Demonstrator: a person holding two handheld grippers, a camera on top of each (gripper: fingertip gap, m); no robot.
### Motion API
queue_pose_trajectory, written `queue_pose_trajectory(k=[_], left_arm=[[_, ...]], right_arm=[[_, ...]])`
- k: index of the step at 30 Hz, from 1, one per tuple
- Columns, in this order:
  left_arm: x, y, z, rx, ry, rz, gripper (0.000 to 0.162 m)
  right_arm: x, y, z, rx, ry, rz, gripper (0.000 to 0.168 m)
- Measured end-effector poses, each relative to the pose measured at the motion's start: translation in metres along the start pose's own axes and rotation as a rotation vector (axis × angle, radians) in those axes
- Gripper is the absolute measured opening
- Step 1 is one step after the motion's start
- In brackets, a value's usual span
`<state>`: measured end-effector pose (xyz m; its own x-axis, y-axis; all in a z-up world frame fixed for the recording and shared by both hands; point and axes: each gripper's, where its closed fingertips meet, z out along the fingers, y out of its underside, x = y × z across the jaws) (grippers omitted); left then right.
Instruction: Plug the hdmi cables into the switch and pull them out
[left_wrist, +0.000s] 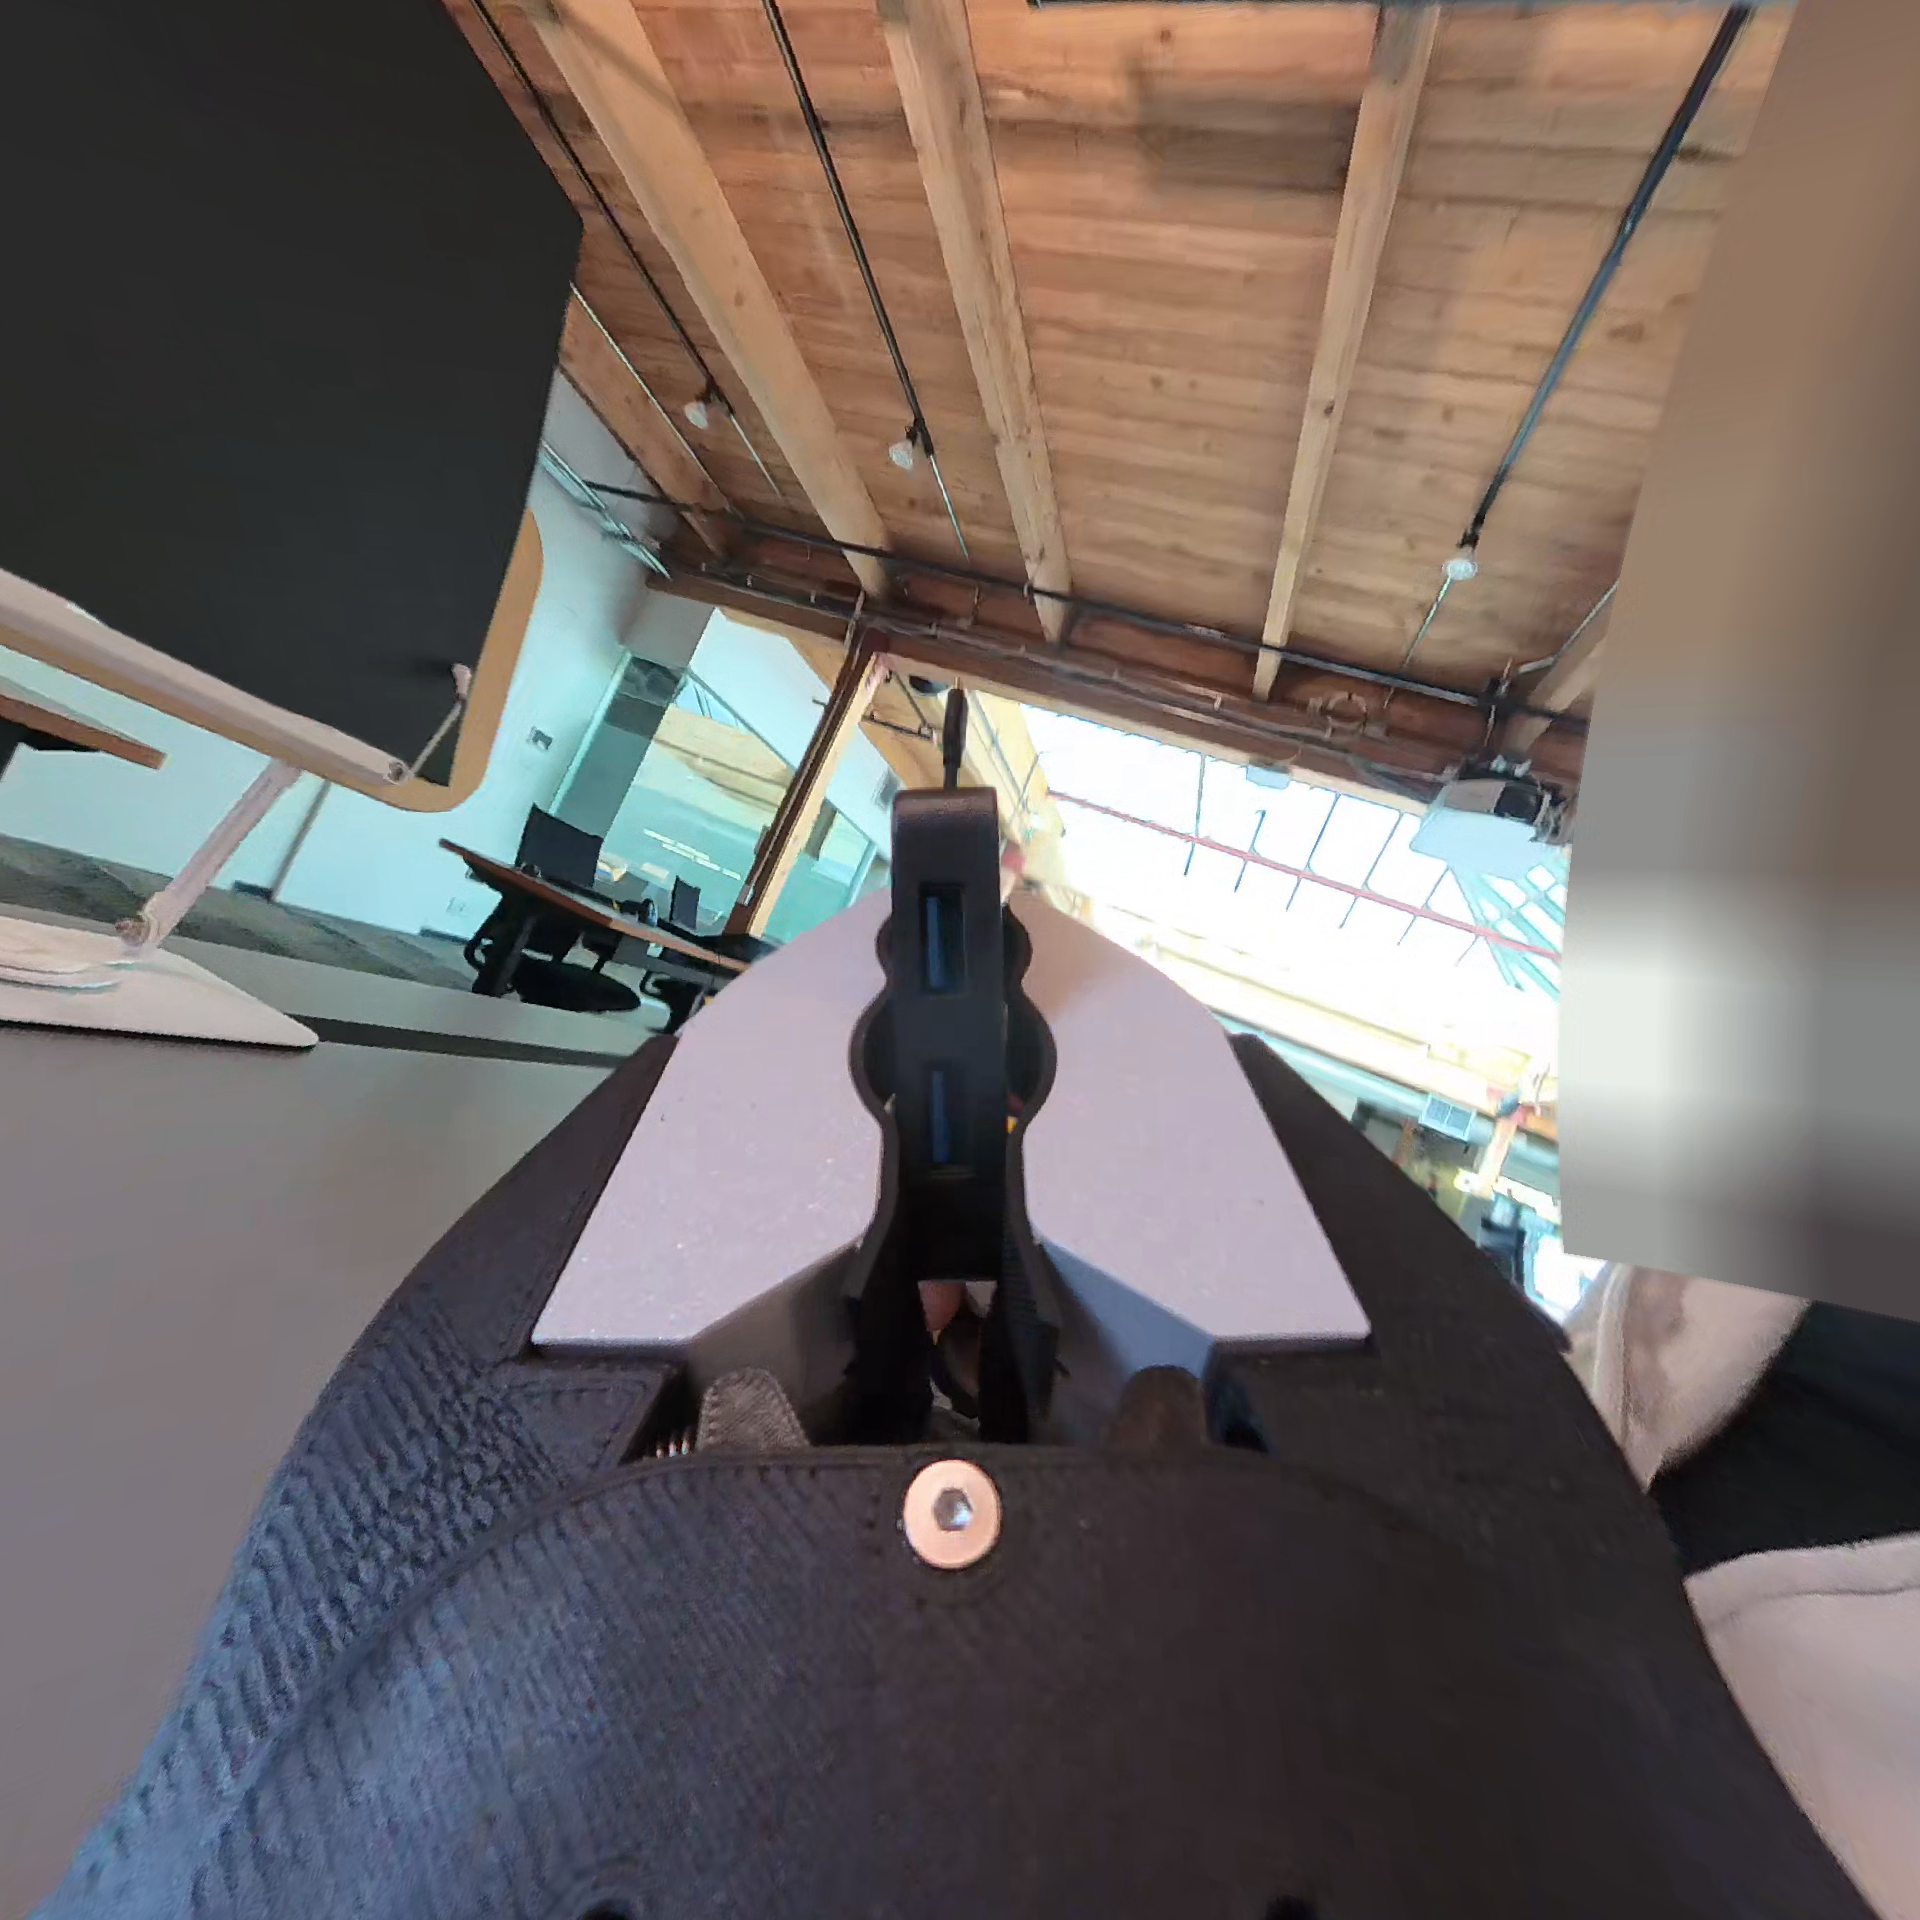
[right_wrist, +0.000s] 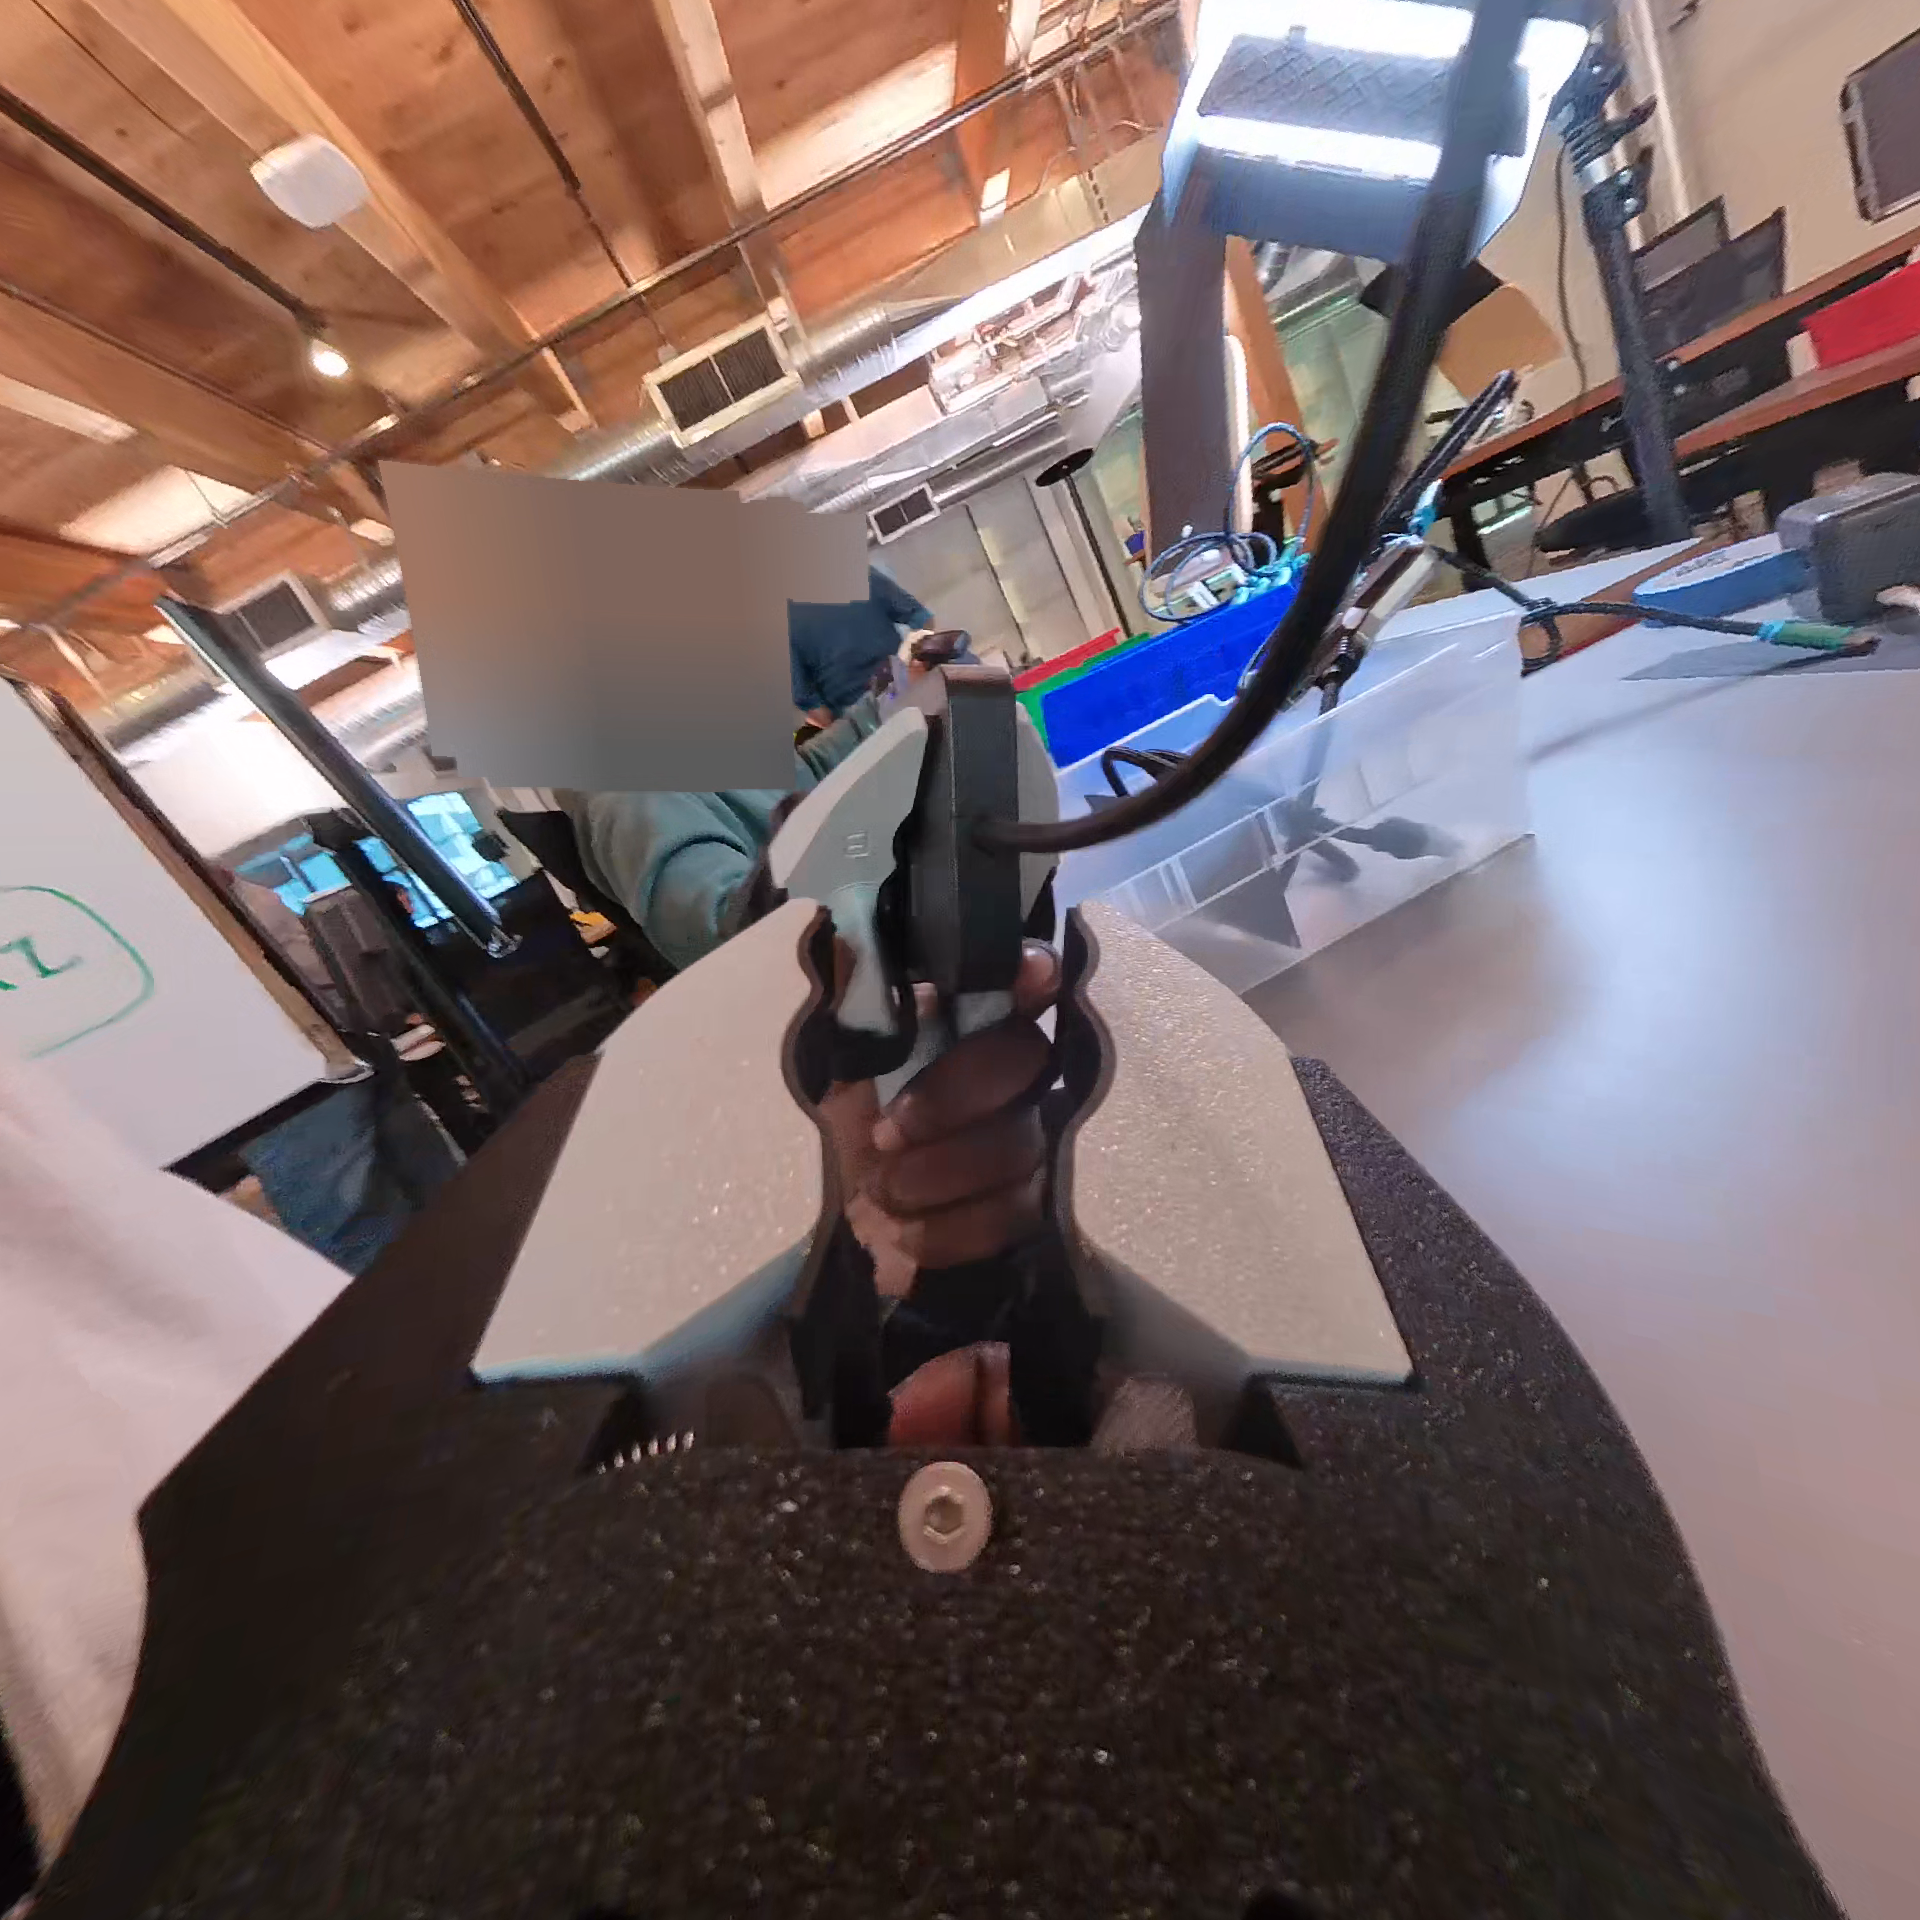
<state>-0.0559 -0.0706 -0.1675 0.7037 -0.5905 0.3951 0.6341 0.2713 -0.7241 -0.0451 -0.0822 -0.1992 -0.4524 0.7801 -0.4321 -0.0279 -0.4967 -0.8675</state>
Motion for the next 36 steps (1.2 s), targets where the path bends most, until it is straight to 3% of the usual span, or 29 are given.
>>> queue_pose_trajectory(k=[3,4,6,7,9,12,17,21,24,27,29,34,36], left_arm=[[0.007,0.013,0.005,-0.072,0.032,0.017,0.015],[0.006,0.014,0.006,-0.082,0.024,0.032,0.016],[-0.002,0.013,0.006,-0.083,-0.053,0.097,0.034],[-0.006,0.010,0.005,-0.071,-0.096,0.140,0.045],[-0.010,0.006,0.003,-0.056,-0.143,0.209,0.052],[-0.016,0.015,0.004,-0.107,-0.187,0.246,0.052],[-0.024,0.034,0.007,-0.225,-0.223,0.247,0.054],[-0.025,0.031,0.006,-0.202,-0.229,0.238,0.054],[-0.028,0.029,0.005,-0.188,-0.238,0.207,0.054],[-0.031,0.027,0.004,-0.180,-0.243,0.179,0.054],[-0.032,0.027,0.004,-0.177,-0.244,0.171,0.054],[-0.030,0.028,0.004,-0.181,-0.242,0.180,0.054],[-0.030,0.028,0.004,-0.183,-0.241,0.181,0.054]], right_arm=[[0.004,0.003,0.000,0.011,0.041,-0.039,0.017],[0.002,0.003,-0.003,0.017,0.035,-0.073,0.016],[0.005,-0.005,-0.013,0.035,0.071,-0.118,0.015],[0.008,-0.013,-0.021,0.061,0.106,-0.154,0.014],[0.018,-0.041,-0.049,0.122,0.199,-0.215,0.013],[0.037,-0.098,-0.117,0.207,0.426,-0.332,0.014],[0.084,-0.182,-0.274,0.222,0.991,-0.426,0.013],[0.134,-0.182,-0.366,-0.115,1.308,-0.329,0.014],[0.150,-0.169,-0.399,-0.433,1.380,-0.325,0.013],[0.149,-0.178,-0.418,-0.785,1.402,-0.475,0.013],[0.146,-0.190,-0.430,-0.971,1.396,-0.481,0.001],[0.167,-0.224,-0.418,-1.071,1.247,-0.434,0.000],[0.178,-0.214,-0.415,-1.183,1.174,-0.408,0.002]])
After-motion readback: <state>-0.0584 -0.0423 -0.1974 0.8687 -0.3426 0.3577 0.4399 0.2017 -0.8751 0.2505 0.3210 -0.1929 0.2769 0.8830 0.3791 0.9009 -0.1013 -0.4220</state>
